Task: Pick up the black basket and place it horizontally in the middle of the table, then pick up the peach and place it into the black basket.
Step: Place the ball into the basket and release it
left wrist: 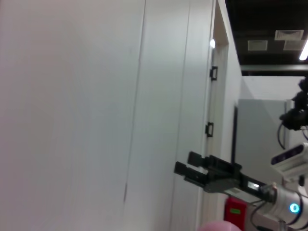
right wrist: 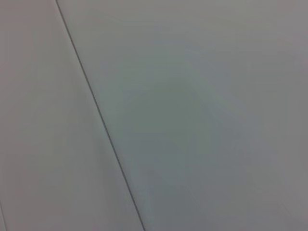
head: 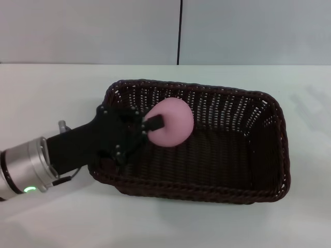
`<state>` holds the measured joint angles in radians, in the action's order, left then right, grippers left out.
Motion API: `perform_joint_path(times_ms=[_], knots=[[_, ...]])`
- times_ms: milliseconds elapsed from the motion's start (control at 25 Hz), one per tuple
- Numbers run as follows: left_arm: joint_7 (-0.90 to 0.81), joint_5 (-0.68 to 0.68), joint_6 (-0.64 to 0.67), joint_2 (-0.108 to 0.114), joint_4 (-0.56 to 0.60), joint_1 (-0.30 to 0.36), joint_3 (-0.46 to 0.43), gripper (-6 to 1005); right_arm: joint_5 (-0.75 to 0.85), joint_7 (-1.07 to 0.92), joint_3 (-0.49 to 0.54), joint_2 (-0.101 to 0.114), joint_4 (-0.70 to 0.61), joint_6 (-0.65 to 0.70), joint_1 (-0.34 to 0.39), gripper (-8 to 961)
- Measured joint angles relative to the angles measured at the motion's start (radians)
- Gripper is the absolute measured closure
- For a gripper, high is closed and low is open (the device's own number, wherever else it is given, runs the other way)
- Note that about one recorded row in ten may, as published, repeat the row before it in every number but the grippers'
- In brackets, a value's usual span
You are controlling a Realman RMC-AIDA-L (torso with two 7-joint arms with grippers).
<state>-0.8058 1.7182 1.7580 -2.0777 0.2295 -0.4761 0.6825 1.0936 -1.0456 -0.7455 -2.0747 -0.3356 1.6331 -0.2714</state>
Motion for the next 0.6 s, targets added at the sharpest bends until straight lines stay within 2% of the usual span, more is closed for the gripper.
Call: perform_joint_path(times_ms=[120, 320, 480, 600], knots=[[0.045, -0.011, -0.038, -0.001, -0.057, 0.002, -0.012, 853, 0.002, 0.011, 0.002, 0.000, 0.012, 0.001, -0.002, 343], [0.063, -0.015, -0.061, 0.000, -0.070, 0.019, -0.022, 778, 0.003, 0.012, 0.002, 0.000, 0.023, 0.001, 0.008, 343], [0.088, -0.016, -0.066, 0.001, -0.073, 0.036, -0.045, 596, 0.001, 0.014, 0.002, -0.001, 0.024, 0.002, 0.018, 343], [0.110, -0.018, -0.069, 0.007, -0.073, 0.070, -0.119, 509, 0.001, 0.030, 0.002, -0.001, 0.024, 0.002, 0.026, 343]])
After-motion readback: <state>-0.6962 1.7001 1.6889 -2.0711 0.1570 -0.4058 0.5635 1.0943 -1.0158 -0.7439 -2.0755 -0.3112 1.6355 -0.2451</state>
